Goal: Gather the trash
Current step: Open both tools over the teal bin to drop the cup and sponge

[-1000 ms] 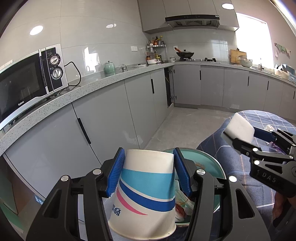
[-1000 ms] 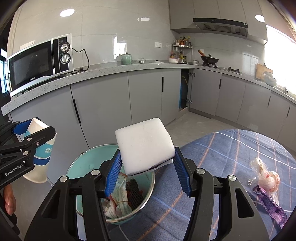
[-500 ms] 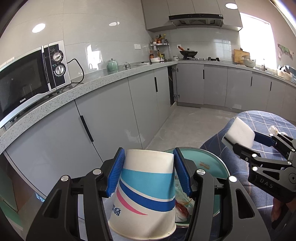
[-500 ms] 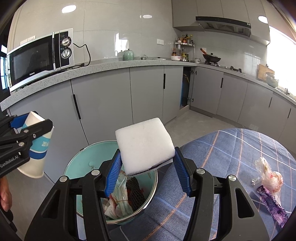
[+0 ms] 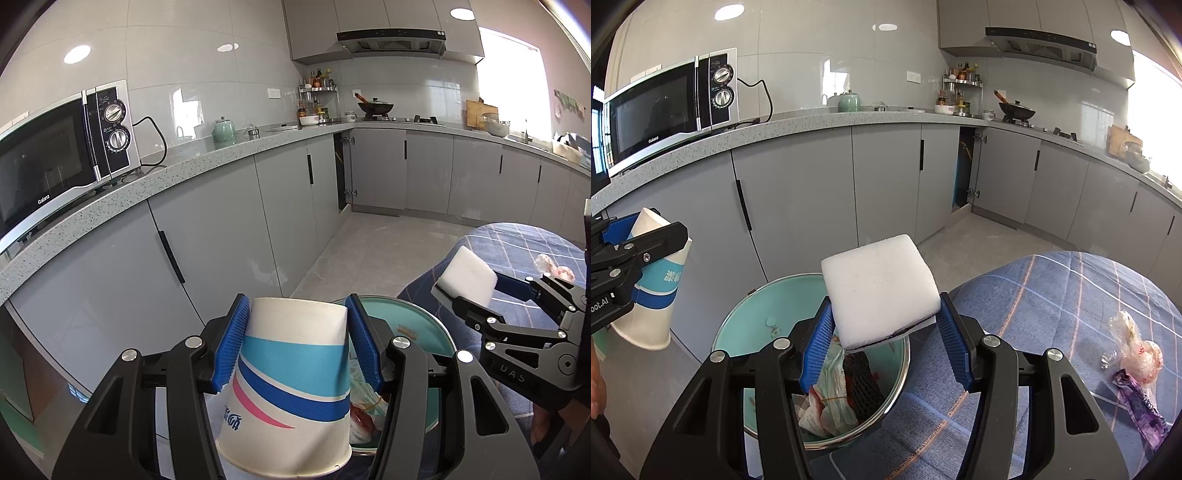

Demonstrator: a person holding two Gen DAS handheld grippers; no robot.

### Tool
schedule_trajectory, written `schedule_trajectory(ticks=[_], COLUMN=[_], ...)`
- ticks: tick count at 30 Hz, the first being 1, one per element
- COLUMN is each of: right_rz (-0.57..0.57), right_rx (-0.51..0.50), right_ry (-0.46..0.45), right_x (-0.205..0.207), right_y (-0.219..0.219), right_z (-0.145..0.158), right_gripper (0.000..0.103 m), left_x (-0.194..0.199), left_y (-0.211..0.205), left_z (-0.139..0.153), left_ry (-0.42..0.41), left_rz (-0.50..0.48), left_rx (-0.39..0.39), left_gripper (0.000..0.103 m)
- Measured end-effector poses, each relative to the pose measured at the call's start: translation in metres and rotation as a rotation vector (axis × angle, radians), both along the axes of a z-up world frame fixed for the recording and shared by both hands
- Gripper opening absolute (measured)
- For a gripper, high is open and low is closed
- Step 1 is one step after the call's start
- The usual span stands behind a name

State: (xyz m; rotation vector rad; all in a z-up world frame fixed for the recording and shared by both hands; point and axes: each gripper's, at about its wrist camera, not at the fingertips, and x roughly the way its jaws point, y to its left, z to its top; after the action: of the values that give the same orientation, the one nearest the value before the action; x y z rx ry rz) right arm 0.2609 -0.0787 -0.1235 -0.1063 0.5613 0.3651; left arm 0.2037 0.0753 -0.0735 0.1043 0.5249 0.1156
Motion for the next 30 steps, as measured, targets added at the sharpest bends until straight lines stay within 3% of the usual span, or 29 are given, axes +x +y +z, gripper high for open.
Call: schedule_trajectory(ticks=[11,13,18,30], right_rz=[0.068,0.064,0.054,0.035], right_rx=[0.001,0.001,-0.005,-0.001], right_ry=[0.014,0.008,0.021,0.021], right_x=[-0.001,-0.002,-0.001,-0.010], right_y=[0.010,0.009,0.006,-0.005], right_z=[-0.002,-0.002,-0.003,-0.004], right_gripper=[0.061,0.072,0.072,0.072], left_x=[0.001,0.000,0.000,-0.002], left_y=[-0.003,-0.002,-0.001,-0.007], left_z=[-0.001,0.000,0.002,-0.002], left_ry=[0.006,0.003,-0.009,-0.003], left_rz=[-0.026,-0.024,-0.016,-0.024], left_rx=[-0.007,-0.012,-0.012,0.008], left_gripper=[0.056,0.069,0.076,0.078])
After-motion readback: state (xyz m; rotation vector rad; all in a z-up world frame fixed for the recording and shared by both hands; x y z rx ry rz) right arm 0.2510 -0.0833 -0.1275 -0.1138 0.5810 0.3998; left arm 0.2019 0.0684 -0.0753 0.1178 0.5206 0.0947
